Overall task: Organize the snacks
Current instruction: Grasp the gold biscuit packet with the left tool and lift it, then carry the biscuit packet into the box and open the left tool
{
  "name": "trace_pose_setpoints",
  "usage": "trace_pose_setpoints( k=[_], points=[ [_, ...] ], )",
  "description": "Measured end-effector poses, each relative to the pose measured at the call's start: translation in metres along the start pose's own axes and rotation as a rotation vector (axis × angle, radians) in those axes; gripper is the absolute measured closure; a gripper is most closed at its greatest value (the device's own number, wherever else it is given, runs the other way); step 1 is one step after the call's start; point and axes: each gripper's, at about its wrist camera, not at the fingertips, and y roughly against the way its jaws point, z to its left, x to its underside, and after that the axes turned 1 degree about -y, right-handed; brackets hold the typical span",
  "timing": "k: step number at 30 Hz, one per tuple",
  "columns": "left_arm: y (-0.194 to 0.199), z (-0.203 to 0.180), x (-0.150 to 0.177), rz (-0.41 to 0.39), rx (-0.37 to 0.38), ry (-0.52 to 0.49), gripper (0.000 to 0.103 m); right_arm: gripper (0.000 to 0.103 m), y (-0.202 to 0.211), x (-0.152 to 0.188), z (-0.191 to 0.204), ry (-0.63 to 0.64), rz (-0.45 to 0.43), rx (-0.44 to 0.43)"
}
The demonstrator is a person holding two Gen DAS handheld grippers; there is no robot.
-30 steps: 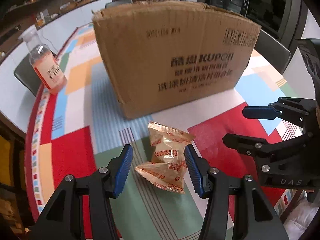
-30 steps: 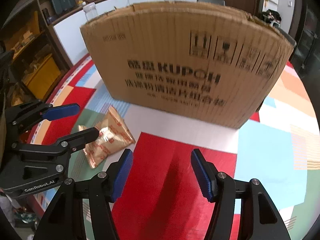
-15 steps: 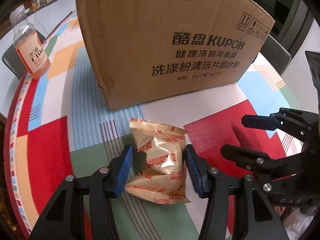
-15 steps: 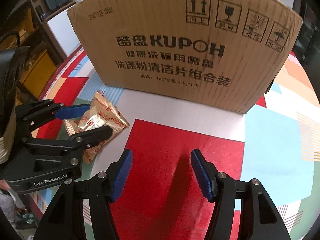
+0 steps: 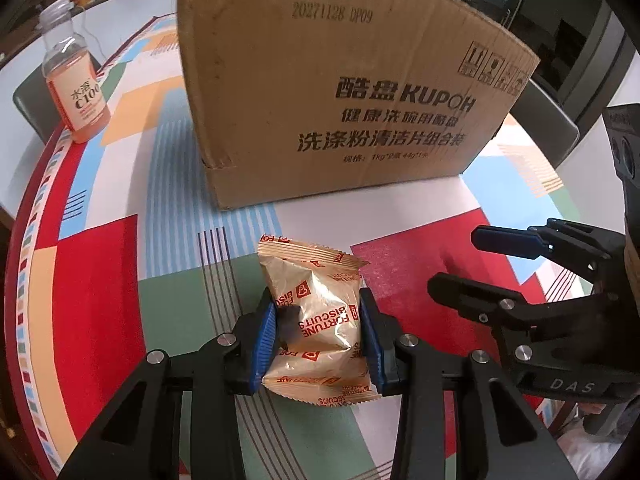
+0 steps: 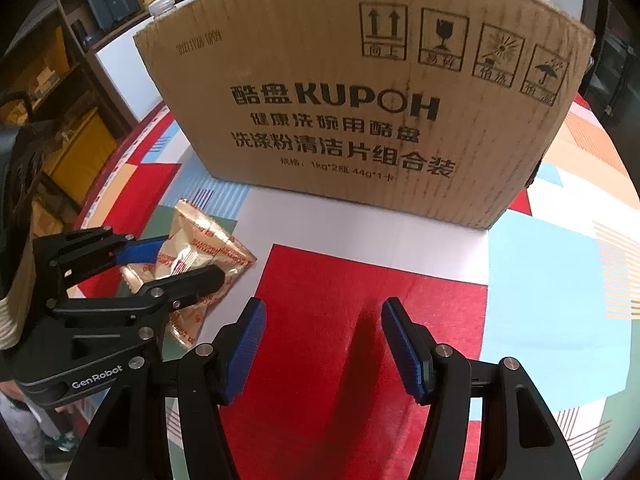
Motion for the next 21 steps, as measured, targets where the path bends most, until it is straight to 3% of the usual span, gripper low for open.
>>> trace_pose_setpoints(
  k=[21],
  points=[
    [0.082, -0.022, -0.01, -0.23, -0.03, -0.001, 0.064, 0.042, 0.078, -0.006, 0.005, 0.038, -0.205, 0.052]
  ],
)
